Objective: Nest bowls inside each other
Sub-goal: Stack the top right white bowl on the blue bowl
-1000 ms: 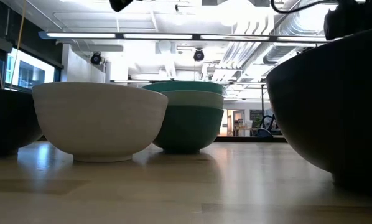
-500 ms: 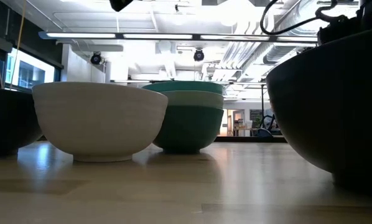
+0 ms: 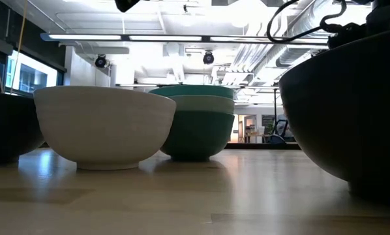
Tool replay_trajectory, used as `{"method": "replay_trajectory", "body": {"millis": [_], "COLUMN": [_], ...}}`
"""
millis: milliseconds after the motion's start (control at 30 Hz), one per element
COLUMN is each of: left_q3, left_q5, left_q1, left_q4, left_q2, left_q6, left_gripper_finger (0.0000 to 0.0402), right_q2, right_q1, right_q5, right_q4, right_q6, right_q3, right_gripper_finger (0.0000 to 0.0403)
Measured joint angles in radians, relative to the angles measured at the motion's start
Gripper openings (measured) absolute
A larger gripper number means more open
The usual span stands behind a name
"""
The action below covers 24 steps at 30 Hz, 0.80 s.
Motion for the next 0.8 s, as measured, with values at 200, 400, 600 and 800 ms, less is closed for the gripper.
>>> {"method": "replay_trajectory", "body": {"millis": [200, 400, 600, 800], "left_q3": [0.000, 0.000, 0.000, 0.000], "left_q5": [0.000, 0.011, 0.011, 0.011], "left_q1": [0.000, 0.000, 0.000, -0.008], "left_q4": [0.000, 0.000, 0.000, 0.000], "left_q2": [0.000, 0.000, 0.000, 0.000], "left_q6": [0.000, -0.006, -0.018, -0.025], "left_gripper_finger": [0.0117, 0.0117, 0.0117, 0.0117], "right_q2": [0.000, 0.001, 0.001, 0.014], "right_q1": [0.000, 0.000, 0.000, 0.000], "right_q5": [0.007, 0.021, 0.021, 0.015], "right_q4": [-0.015, -0.032, -0.023, -0.018], "right_q6": [0.024, 0.064, 0.080, 0.079], "right_q3": [0.000, 0.000, 0.000, 0.000], "right_gripper_finger": [0.0064, 0.0068, 0.0082, 0.0085]}}
